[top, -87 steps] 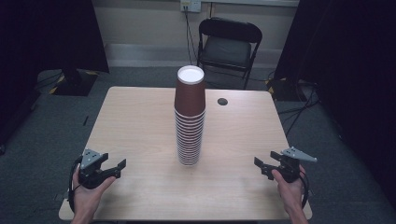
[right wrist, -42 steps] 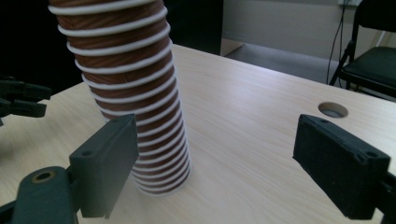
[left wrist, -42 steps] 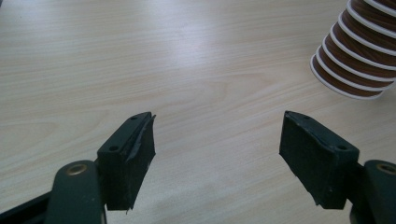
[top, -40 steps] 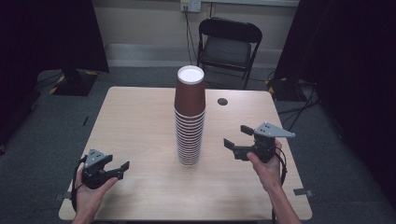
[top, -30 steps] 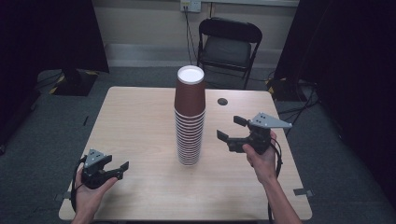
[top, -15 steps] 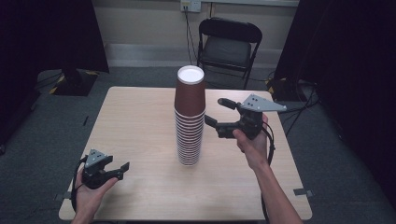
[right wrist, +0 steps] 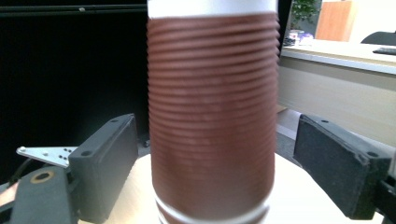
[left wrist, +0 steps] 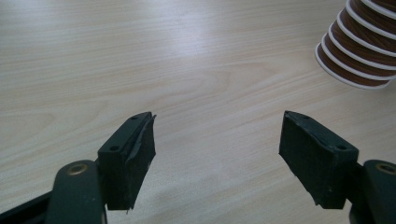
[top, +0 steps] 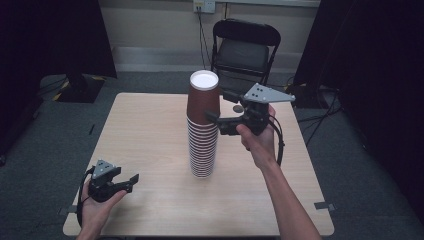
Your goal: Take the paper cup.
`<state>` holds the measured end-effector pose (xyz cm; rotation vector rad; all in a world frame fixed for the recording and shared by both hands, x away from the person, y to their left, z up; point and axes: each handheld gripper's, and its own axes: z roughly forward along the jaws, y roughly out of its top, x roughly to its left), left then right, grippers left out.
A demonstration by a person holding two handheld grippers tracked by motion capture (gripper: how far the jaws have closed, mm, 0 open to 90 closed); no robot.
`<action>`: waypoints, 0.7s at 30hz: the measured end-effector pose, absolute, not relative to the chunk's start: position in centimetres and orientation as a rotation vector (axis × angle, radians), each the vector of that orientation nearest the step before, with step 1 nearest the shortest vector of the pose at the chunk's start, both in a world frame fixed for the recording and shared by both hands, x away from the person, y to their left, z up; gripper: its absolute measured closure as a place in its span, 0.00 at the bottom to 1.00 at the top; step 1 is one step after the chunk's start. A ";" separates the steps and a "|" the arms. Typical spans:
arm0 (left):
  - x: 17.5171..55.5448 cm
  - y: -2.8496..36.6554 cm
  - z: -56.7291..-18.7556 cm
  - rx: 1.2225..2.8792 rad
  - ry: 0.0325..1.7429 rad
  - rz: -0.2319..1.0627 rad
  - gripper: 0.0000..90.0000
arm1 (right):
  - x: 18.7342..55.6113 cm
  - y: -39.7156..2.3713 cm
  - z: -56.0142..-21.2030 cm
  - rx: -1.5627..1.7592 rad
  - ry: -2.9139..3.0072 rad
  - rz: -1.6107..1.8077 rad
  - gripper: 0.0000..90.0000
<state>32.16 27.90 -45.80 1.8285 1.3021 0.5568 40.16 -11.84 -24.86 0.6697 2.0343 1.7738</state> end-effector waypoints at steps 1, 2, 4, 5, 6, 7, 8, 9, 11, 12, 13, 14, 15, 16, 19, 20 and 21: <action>32.2 27.9 -45.8 1.828 1.302 0.557 0.30 | 40.3 -11.6 -24.7 0.665 2.033 1.777 0.15; 32.2 27.9 -45.8 1.828 1.299 0.559 0.30 | 40.3 -11.3 -24.6 0.668 2.036 1.768 0.15; 32.2 27.9 -45.8 1.828 1.300 0.556 0.30 | 40.6 -10.8 -24.5 0.655 2.044 1.760 0.15; 32.2 27.9 -45.8 1.828 1.300 0.556 0.30 | 40.6 -10.8 -24.5 0.655 2.044 1.760 0.15; 32.2 27.9 -45.8 1.834 1.296 0.555 0.30 | 40.8 -10.4 -24.4 0.651 2.040 1.748 0.15; 32.2 27.9 -45.8 1.834 1.296 0.555 0.30 | 40.8 -10.4 -24.4 0.651 2.040 1.748 0.15; 32.2 27.8 -45.8 1.837 1.293 0.554 0.30 | 41.1 -10.1 -24.3 0.655 2.042 1.740 0.15; 32.2 27.8 -45.8 1.837 1.293 0.554 0.30 | 41.1 -10.1 -24.3 0.655 2.042 1.740 0.15; 32.1 27.8 -45.8 1.835 1.293 0.552 0.30 | 41.5 -9.7 -24.4 0.664 2.053 1.739 0.14; 32.1 27.8 -45.8 1.839 1.291 0.553 0.30 | 41.5 -9.6 -24.5 0.672 2.057 1.737 0.14; 32.1 27.8 -45.8 1.839 1.291 0.553 0.30 | 41.5 -9.6 -24.5 0.672 2.057 1.737 0.14; 32.1 27.8 -45.8 1.842 1.291 0.553 0.30 | 41.7 -9.4 -24.6 0.674 2.067 1.726 0.13; 32.1 27.8 -45.8 1.842 1.291 0.553 0.30 | 41.8 -9.2 -24.7 0.683 2.074 1.719 0.13; 32.1 27.7 -45.8 1.840 1.290 0.553 0.30 | 41.9 -9.1 -24.8 0.691 2.080 1.711 0.13; 32.1 27.7 -45.8 1.843 1.288 0.551 0.30 | 42.2 -8.8 -25.2 0.695 2.089 1.700 0.12; 32.1 27.7 -45.8 1.842 1.288 0.549 0.30 | 42.2 -8.7 -25.3 0.701 2.095 1.690 0.11; 32.1 27.7 -45.8 1.842 1.288 0.549 0.30 | 42.3 -8.5 -25.5 0.705 2.101 1.686 0.11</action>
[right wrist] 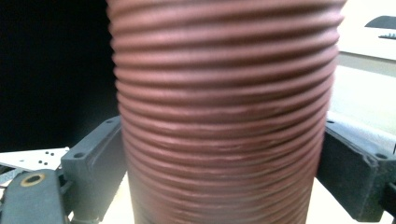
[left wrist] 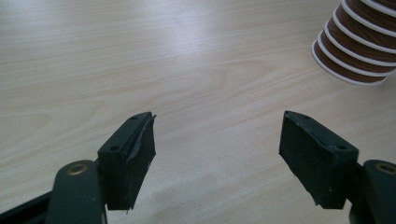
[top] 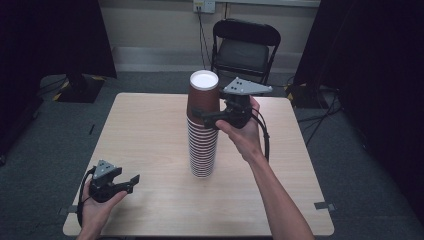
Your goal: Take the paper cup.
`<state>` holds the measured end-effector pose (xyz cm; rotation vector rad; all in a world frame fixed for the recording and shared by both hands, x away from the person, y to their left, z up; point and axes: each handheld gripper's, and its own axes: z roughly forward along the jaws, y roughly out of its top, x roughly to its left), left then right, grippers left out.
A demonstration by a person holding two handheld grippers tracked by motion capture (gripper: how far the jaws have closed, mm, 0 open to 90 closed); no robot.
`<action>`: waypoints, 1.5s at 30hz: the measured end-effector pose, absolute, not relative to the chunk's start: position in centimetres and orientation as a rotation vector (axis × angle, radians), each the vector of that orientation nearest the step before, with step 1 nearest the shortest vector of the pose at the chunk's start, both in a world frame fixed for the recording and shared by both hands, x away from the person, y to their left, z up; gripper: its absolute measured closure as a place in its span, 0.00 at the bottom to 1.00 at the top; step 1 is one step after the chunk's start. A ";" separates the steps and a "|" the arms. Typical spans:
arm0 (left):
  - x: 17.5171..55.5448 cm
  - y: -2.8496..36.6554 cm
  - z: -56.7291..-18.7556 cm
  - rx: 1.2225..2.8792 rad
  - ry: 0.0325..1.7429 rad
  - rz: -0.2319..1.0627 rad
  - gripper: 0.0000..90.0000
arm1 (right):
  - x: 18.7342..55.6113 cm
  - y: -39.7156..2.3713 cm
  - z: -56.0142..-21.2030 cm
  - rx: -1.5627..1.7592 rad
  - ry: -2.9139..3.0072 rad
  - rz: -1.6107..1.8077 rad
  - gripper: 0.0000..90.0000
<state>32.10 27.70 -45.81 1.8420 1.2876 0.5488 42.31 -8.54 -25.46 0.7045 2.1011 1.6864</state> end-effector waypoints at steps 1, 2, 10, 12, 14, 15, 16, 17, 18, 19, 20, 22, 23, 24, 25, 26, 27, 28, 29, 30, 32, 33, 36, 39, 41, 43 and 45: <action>32.1 27.7 -45.8 1.842 1.288 0.549 0.30 | 42.4 -8.4 -25.6 0.703 2.104 1.683 0.11; 32.1 27.7 -45.8 1.842 1.287 0.549 0.30 | 42.4 -8.4 -25.6 0.703 2.104 1.683 0.11; 32.1 27.7 -45.8 1.852 1.279 0.555 0.30 | 42.5 -7.8 -26.0 0.710 2.101 1.647 0.10; 32.1 27.7 -45.8 1.848 1.281 0.551 0.30 | 42.5 -7.7 -25.9 0.708 2.094 1.649 0.10; 32.1 27.7 -45.8 1.842 1.287 0.549 0.30 | 42.6 -7.7 -26.0 0.708 2.098 1.651 0.10; 32.1 27.7 -45.8 1.841 1.287 0.549 0.30 | 42.6 -7.7 -26.0 0.706 2.099 1.652 0.10; 32.1 27.6 -45.8 1.840 1.287 0.549 0.30 | 42.6 -7.7 -26.0 0.705 2.099 1.653 0.11; 32.2 27.7 -45.8 1.843 1.284 0.548 0.30 | 42.6 -7.7 -26.0 0.704 2.098 1.654 0.11; 32.2 27.7 -45.8 1.843 1.284 0.548 0.30 | 42.6 -7.7 -26.0 0.704 2.098 1.654 0.11; 32.2 27.7 -45.8 1.843 1.286 0.550 0.30 | 42.6 -7.7 -25.9 0.700 2.096 1.654 0.12; 32.2 27.7 -45.9 1.842 1.287 0.550 0.30 | 42.6 -7.8 -25.9 0.702 2.098 1.656 0.12; 32.2 27.7 -45.8 1.845 1.287 0.552 0.30 | 42.6 -7.8 -25.8 0.699 2.103 1.653 0.12; 32.2 27.7 -45.8 1.844 1.288 0.550 0.30 | 42.6 -7.9 -25.7 0.698 2.114 1.649 0.12; 32.1 27.7 -45.8 1.848 1.286 0.550 0.30 | 42.6 -7.9 -25.7 0.693 2.115 1.649 0.12; 32.1 27.8 -45.8 1.848 1.288 0.550 0.30 | 42.6 -7.9 -25.7 0.693 2.111 1.652 0.12; 32.1 27.8 -45.9 1.845 1.286 0.550 0.30 | 42.6 -7.9 -25.6 0.693 2.108 1.661 0.13; 32.1 27.8 -45.9 1.847 1.288 0.549 0.30 | 42.6 -8.0 -25.6 0.693 2.102 1.668 0.13; 32.1 27.8 -45.9 1.847 1.288 0.549 0.30 | 42.6 -8.0 -25.6 0.693 2.102 1.668 0.13; 32.1 27.8 -45.8 1.848 1.288 0.550 0.30 | 42.6 -8.0 -25.5 0.697 2.094 1.680 0.13; 32.1 27.8 -45.8 1.844 1.289 0.549 0.30 | 42.6 -8.0 -25.3 0.693 2.088 1.685 0.13; 32.0 27.8 -45.8 1.843 1.289 0.550 0.30 | 42.5 -8.1 -25.0 0.685 2.083 1.687 0.13; 32.0 27.8 -45.9 1.843 1.289 0.549 0.30 | 42.4 -8.1 -24.7 0.680 2.085 1.692 0.13; 32.0 27.8 -45.9 1.842 1.290 0.549 0.30 | 42.5 -8.1 -24.5 0.675 2.076 1.706 0.13; 32.1 27.8 -45.9 1.843 1.290 0.547 0.30 | 42.4 -8.2 -24.4 0.671 2.068 1.718 0.14; 32.1 27.8 -45.9 1.845 1.290 0.548 0.30 | 42.4 -8.2 -24.2 0.672 2.043 1.730 0.14; 32.1 27.8 -45.9 1.845 1.290 0.548 0.30 | 42.3 -8.2 -23.9 0.671 2.022 1.746 0.14; 32.1 27.8 -45.9 1.843 1.290 0.549 0.30 | 42.2 -8.2 -23.7 0.669 2.018 1.754 0.14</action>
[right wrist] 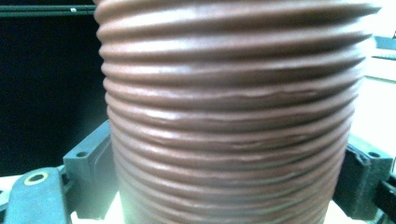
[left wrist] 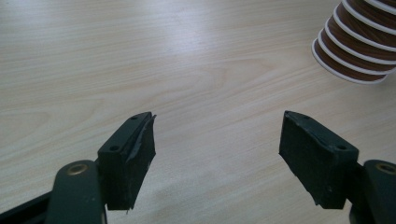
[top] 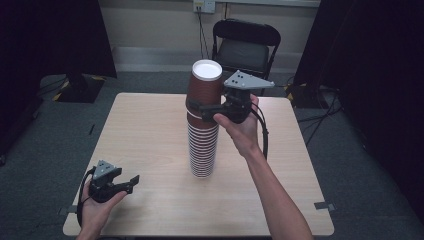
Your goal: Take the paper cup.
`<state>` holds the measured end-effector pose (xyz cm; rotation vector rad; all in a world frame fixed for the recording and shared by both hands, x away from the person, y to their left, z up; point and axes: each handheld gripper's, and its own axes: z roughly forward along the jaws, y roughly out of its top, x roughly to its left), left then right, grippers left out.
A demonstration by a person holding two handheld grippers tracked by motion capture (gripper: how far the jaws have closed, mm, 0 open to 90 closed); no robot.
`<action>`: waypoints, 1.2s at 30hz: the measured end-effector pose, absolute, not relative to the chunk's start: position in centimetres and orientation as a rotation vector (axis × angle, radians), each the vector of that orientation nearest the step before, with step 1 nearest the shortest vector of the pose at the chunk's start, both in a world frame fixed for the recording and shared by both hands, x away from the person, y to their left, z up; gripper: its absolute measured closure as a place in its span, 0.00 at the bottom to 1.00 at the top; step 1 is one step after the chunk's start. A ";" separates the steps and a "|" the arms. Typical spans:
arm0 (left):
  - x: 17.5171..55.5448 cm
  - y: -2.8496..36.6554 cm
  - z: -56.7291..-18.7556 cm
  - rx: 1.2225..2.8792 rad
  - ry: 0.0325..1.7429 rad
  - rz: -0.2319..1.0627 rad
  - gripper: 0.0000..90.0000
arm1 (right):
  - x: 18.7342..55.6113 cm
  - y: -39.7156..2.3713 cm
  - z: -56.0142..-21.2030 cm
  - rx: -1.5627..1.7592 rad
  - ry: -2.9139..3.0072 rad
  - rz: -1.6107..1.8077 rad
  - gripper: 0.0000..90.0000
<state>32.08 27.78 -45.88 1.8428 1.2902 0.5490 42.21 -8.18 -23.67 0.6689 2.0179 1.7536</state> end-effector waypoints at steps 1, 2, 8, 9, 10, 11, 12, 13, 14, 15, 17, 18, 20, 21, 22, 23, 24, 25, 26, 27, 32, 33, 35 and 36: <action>32.1 27.8 -45.9 1.843 1.290 0.549 0.30 | 42.2 -8.2 -23.7 0.669 2.018 1.754 0.14; 32.1 27.8 -45.9 1.845 1.289 0.547 0.30 | 42.2 -8.1 -23.5 0.657 2.018 1.756 0.14; 32.0 27.8 -45.9 1.842 1.290 0.545 0.30 | 42.1 -8.1 -22.8 0.660 1.997 1.774 0.14; 32.0 27.8 -45.9 1.842 1.290 0.545 0.30 | 42.1 -8.1 -22.8 0.660 1.997 1.774 0.14; 32.1 27.8 -45.9 1.845 1.290 0.547 0.30 | 42.1 -8.1 -22.6 0.658 1.997 1.778 0.14; 32.1 27.8 -45.9 1.845 1.290 0.547 0.30 | 42.1 -8.1 -22.6 0.658 1.997 1.778 0.14; 32.1 27.8 -45.9 1.850 1.286 0.551 0.30 | 42.1 -8.0 -22.4 0.648 1.996 1.768 0.14; 32.1 27.8 -45.9 1.850 1.286 0.551 0.30 | 42.1 -8.0 -22.4 0.648 1.996 1.768 0.14; 32.1 27.7 -45.9 1.845 1.290 0.542 0.30 | 42.1 -8.1 -22.1 0.650 1.987 1.778 0.14; 32.1 27.7 -45.9 1.845 1.290 0.542 0.30 | 42.1 -8.1 -22.1 0.650 1.987 1.778 0.14; 32.1 27.7 -46.0 1.854 1.285 0.547 0.30 | 42.1 -8.1 -21.8 0.649 1.970 1.788 0.14; 32.1 27.6 -46.0 1.849 1.289 0.544 0.30 | 42.0 -8.2 -21.4 0.649 1.961 1.804 0.14; 32.1 27.6 -46.0 1.848 1.290 0.544 0.30 | 42.0 -8.2 -21.0 0.648 1.953 1.810 0.14; 32.1 27.6 -46.0 1.848 1.290 0.544 0.30 | 42.0 -8.2 -21.0 0.648 1.953 1.810 0.14; 32.1 27.7 -46.0 1.847 1.288 0.535 0.30 | 41.9 -8.3 -20.6 0.651 1.934 1.823 0.14; 32.1 27.7 -46.0 1.847 1.288 0.535 0.30 | 41.9 -8.3 -20.6 0.651 1.934 1.823 0.14; 32.1 27.7 -46.0 1.850 1.289 0.539 0.30 | 41.9 -8.3 -20.2 0.642 1.921 1.840 0.15; 32.1 27.7 -46.0 1.850 1.289 0.539 0.30 | 41.9 -8.3 -20.2 0.642 1.921 1.840 0.15; 32.1 27.6 -46.0 1.847 1.289 0.541 0.30 | 41.9 -8.3 -19.9 0.638 1.914 1.843 0.15; 32.1 27.6 -46.0 1.847 1.289 0.541 0.30 | 41.9 -8.3 -19.9 0.638 1.914 1.843 0.15; 32.1 27.7 -46.0 1.849 1.290 0.544 0.30 | 41.8 -8.5 -19.0 0.634 1.901 1.869 0.15; 32.1 27.7 -46.0 1.849 1.290 0.544 0.30 | 41.8 -8.5 -19.0 0.634 1.901 1.869 0.15; 32.1 27.7 -46.0 1.850 1.290 0.541 0.30 | 41.7 -8.6 -18.5 0.625 1.896 1.875 0.15; 32.1 27.7 -46.0 1.852 1.289 0.543 0.30 | 41.7 -8.6 -18.3 0.623 1.892 1.880 0.15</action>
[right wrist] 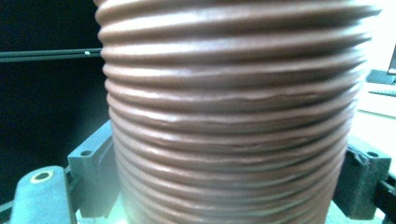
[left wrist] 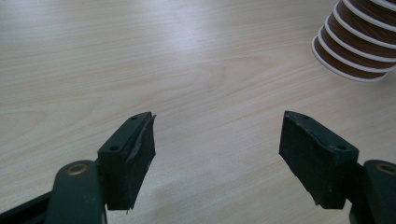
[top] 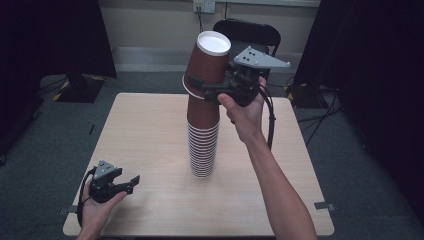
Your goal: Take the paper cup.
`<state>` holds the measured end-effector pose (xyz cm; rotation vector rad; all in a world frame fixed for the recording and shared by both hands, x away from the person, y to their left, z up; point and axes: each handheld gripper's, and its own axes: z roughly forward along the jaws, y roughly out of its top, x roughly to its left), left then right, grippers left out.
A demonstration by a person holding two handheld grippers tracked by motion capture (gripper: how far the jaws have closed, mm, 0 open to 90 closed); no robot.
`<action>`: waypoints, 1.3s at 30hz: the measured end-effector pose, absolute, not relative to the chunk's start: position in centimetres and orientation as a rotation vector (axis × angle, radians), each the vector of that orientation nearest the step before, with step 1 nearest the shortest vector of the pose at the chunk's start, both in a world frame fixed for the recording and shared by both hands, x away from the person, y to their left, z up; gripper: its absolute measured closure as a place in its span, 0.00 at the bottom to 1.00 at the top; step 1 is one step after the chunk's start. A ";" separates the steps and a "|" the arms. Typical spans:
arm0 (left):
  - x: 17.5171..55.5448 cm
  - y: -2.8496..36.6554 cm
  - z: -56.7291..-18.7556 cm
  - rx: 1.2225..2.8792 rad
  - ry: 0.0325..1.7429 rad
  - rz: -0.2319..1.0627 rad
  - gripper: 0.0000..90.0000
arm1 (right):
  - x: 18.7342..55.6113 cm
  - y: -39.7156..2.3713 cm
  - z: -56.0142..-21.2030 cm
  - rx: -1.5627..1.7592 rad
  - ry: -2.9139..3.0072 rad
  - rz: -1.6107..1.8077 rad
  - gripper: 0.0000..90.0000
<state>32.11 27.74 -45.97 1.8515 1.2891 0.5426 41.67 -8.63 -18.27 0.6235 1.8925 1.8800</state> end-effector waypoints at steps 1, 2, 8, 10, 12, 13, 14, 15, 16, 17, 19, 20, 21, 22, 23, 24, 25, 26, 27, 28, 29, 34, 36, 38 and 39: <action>32.1 27.7 -46.0 1.851 1.289 0.543 0.30 | 41.6 -8.7 -18.1 0.624 1.882 1.885 0.15; 32.1 27.7 -46.0 1.851 1.289 0.543 0.30 | 41.5 -8.8 -17.9 0.622 1.877 1.886 0.15; 32.0 27.7 -45.9 1.844 1.287 0.520 0.30 | 41.1 -9.8 -17.4 0.612 1.835 1.926 0.15; 32.1 27.6 -45.9 1.851 1.287 0.519 0.30 | 40.9 -10.3 -17.4 0.615 1.816 1.937 0.15; 32.1 27.6 -46.0 1.854 1.287 0.518 0.30 | 40.8 -10.7 -17.3 0.617 1.807 1.936 0.15; 32.1 27.6 -46.0 1.854 1.287 0.518 0.30 | 40.8 -10.7 -17.3 0.617 1.807 1.936 0.15; 32.1 27.5 -45.9 1.856 1.283 0.525 0.30 | 40.8 -11.3 -17.1 0.631 1.801 1.931 0.15; 32.1 27.5 -45.9 1.856 1.283 0.525 0.30 | 40.8 -11.3 -17.1 0.631 1.801 1.931 0.15; 32.1 27.5 -45.9 1.856 1.280 0.525 0.30 | 40.9 -11.8 -17.1 0.644 1.796 1.920 0.15; 32.1 27.5 -45.9 1.856 1.280 0.525 0.30 | 40.9 -11.8 -17.1 0.644 1.796 1.920 0.15; 32.1 27.5 -46.0 1.864 1.276 0.522 0.31 | 41.1 -12.4 -17.2 0.660 1.793 1.906 0.15; 32.1 27.4 -45.9 1.872 1.269 0.520 0.31 | 41.1 -13.0 -17.3 0.671 1.783 1.904 0.15; 32.1 27.4 -45.9 1.872 1.269 0.520 0.33 | 41.1 -13.0 -17.3 0.671 1.783 1.904 0.15; 32.0 27.3 -45.9 1.873 1.263 0.520 0.33 | 41.1 -13.7 -17.4 0.690 1.779 1.889 0.15; 32.0 27.2 -45.9 1.880 1.254 0.524 0.33 | 41.1 -13.7 -17.4 0.690 1.779 1.889 0.15; 32.0 27.0 -45.9 1.880 1.246 0.521 0.33 | 41.2 -14.3 -17.6 0.711 1.776 1.868 0.15; 32.0 27.0 -45.9 1.880 1.246 0.521 0.33 | 41.2 -14.3 -17.6 0.711 1.776 1.868 0.15; 32.0 27.0 -45.9 1.883 1.235 0.523 0.33 | 41.2 -15.0 -17.8 0.727 1.768 1.863 0.15; 32.0 26.9 -45.8 1.885 1.233 0.524 0.33 | 41.2 -15.0 -17.8 0.727 1.768 1.863 0.15; 32.0 26.9 -45.8 1.884 1.232 0.516 0.33 | 41.1 -15.4 -17.8 0.736 1.769 1.861 0.15; 32.1 26.8 -45.9 1.860 1.218 0.486 0.34 | 41.0 -15.9 -18.0 0.753 1.766 1.843 0.15; 31.9 26.5 -45.7 1.846 1.203 0.519 0.35 | 41.1 -17.0 -19.0 0.805 1.780 1.803 0.15; 31.8 26.3 -45.6 1.842 1.154 0.506 0.33 | 41.2 -17.4 -19.5 0.823 1.778 1.793 0.15; 31.7 25.8 -45.5 1.839 1.134 0.524 0.32 | 41.2 -17.7 -20.2 0.838 1.783 1.783 0.15; 31.7 25.8 -45.5 1.839 1.134 0.524 0.32 | 41.2 -17.7 -20.2 0.838 1.783 1.783 0.15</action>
